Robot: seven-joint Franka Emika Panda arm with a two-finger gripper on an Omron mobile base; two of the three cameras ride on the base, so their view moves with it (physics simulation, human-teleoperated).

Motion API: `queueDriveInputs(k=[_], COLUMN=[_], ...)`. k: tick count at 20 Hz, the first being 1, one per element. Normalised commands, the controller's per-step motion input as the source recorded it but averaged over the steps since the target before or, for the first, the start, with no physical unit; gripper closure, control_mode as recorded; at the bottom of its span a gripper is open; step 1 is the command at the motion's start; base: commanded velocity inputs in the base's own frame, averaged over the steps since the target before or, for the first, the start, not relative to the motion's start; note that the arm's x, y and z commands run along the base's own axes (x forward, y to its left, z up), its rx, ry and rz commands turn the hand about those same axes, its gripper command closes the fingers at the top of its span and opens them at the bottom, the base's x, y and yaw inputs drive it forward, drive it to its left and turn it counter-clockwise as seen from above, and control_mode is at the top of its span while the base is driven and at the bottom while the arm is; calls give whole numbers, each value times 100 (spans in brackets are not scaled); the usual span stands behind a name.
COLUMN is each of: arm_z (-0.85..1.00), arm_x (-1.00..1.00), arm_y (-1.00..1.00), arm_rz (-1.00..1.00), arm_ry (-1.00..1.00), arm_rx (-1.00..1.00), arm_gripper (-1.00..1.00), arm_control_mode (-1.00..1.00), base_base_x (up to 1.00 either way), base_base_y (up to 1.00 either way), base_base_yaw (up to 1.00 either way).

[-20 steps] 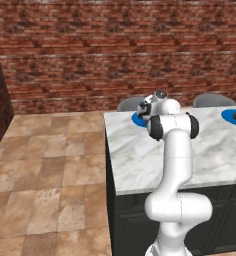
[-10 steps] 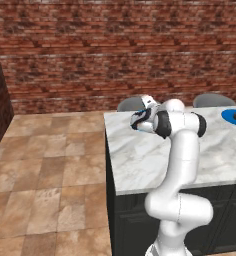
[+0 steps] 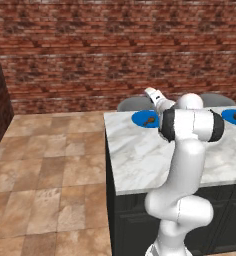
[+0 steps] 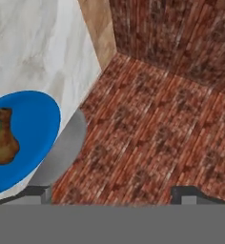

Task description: Take the chicken drumsticks from the pan and place one on each plate on the dining counter.

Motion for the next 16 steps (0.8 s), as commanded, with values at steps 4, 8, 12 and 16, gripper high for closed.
queueDriveInputs(k=[4,8,12,16], arm_z=[100,100,54,5], arm_x=[-100,-100,-100,-100], arm_y=[0,0,0,0], arm_rz=[27,20,8,11], arm_ry=[-2,0,0,0], arm_rx=[0,0,0,0], arm_gripper=[-100,-100,-100,-100], arm_control_mode=[-100,-100,-100,-100], base_base_x=[0,0,0,0], base_base_y=[0,0,0,0], base_base_yaw=[0,0,0,0])
